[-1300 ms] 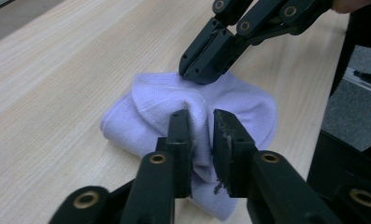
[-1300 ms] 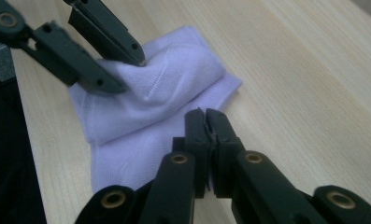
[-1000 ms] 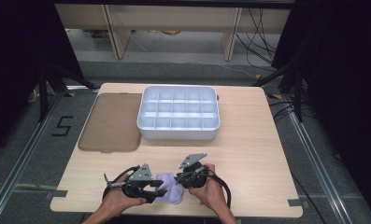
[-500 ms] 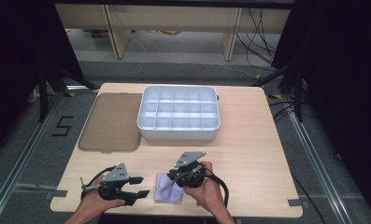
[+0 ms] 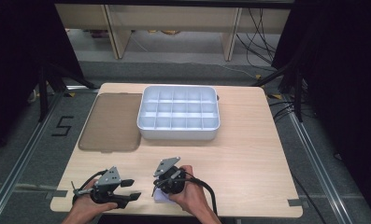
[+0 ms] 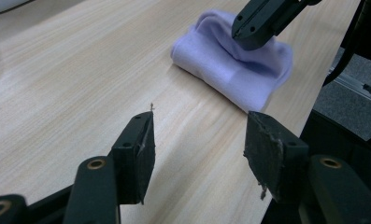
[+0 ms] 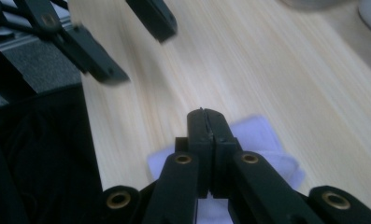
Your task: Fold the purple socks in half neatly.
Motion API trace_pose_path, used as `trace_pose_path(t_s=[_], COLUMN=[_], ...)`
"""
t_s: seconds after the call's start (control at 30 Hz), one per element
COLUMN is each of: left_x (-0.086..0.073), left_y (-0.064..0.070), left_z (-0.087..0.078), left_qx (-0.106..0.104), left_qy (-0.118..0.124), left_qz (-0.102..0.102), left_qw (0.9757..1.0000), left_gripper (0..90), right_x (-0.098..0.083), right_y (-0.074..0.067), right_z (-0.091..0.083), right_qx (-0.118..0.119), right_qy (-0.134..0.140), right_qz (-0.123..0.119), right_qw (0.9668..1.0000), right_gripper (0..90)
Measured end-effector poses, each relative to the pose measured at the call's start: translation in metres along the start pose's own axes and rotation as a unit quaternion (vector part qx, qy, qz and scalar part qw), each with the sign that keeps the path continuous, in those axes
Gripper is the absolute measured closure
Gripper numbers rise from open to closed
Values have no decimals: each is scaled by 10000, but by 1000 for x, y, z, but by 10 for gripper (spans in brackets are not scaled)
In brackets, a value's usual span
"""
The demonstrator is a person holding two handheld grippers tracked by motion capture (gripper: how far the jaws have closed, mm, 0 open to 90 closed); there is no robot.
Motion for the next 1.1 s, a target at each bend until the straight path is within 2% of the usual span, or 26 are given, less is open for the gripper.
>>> trace_pose_path(t_s=[0.03, 0.07, 0.1, 0.13, 0.17, 0.2, 0.27, 0.3, 0.4, 0.47, 0.5, 0.6, 0.63, 0.67, 0.7, 0.73, 0.77, 0.83, 0.87, 0.9, 0.93, 0.97, 1.0, 1.1], left_x=[0, 1, 1, 1, 3, 4, 10, 13, 24, 29, 33, 37, 37, 37, 37, 36, 35, 32, 32, 32, 32, 33, 33, 34], left_y=[0, -3, -3, 0, -1, 2, 7, 9, 17, 23, 24, 25, 24, 22, 18, 15, 11, 10, 10, 10, 9, 8, 9, 16], left_z=[1, -1, -1, 1, 1, 3, 8, 10, 21, 28, 31, 48, 55, 61, 66, 71, 73, 77, 77, 76, 75, 75, 75, 67], left_qx=[-7, 69, 48, 3, 19, 13, -11, -39, -150, -216, -204, -193, -164, -98, -50, 13, 20, -18, 8, 18, 54, 64, 45, -9], left_qy=[53, -61, -37, 44, 5, 35, 115, 161, 329, 315, 224, 12, -46, -114, -175, -258, -416, -299, -286, -297, -373, -379, -315, -149], left_qz=[4, 184, 127, -14, 38, -31, 102, 140, 351, 418, 542, 694, 702, 634, 601, 553, 702, 435, 450, 571, 693, 711, 645, 572], left_qw=[10000, 9998, 9999, 10000, 10000, 10000, 9999, 9998, 9987, 9984, 9981, 9974, 9974, 9979, 9980, 9981, 9967, 9986, 9986, 9979, 9969, 9967, 9974, 9983], left_gripper=[428, 426, 426, 426, 426, 429, 452, 489, 597, 685, 723, 822, 844, 865, 884, 890, 891, 893, 893, 893, 893, 893, 892, 890], right_x=[-6, -10, -15, -21, -27, -33, -42, -46, -48, -47, -47, -49, -49, -50, -51, -51, -52, -53, -55, -56, -58, -58, -58, -57], right_y=[1, 1, 4, 5, 6, 7, 9, 11, 12, 12, 11, 13, 13, 15, 14, 13, 16, 15, 16, 16, 17, 17, 18, 18], right_z=[-2, -5, -7, -10, -14, -16, -20, -20, -22, -21, -21, -18, -18, -17, -17, -15, -14, -15, -13, -12, -9, -8, -9, -10], right_qx=[-67, -64, -149, -192, -218, -228, -255, -314, -262, -303, -261, -285, -262, -212, -209, -314, -217, -254, -226, -235, -153, -127, -175, -170], right_qy=[-57, -101, -90, -101, -118, -113, -160, -94, -99, -67, -119, -107, -162, -143, -180, -260, -232, -370, -377, -428, -366, -324, -343, -321], right_qz=[97, 116, 77, 230, 296, 384, 446, 531, 647, 580, 634, 606, 684, 541, 610, 706, 508, 694, 619, 715, 626, 654, 569, 597], right_qw=[9999, 9999, 9998, 9995, 9993, 9989, 9986, 9981, 9975, 9978, 9976, 9977, 9972, 9982, 9978, 9967, 9982, 9966, 9971, 9962, 9972, 9973, 9976, 9976], right_gripper=[900, 900, 900, 900, 900, 900, 900, 900, 898, 898, 898, 899, 899, 900, 900, 900, 900, 900, 900, 900, 900, 900, 900, 900])
Point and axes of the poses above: each handheld gripper's, and its own axes: z roughly forward along the jaws, x roughly out of its top, y roughly to its right, the point moved 1 cm from there along z, roughly forward along the jaws, and after that the axes turned 7 degrees about -z, right-handed, at the moved point
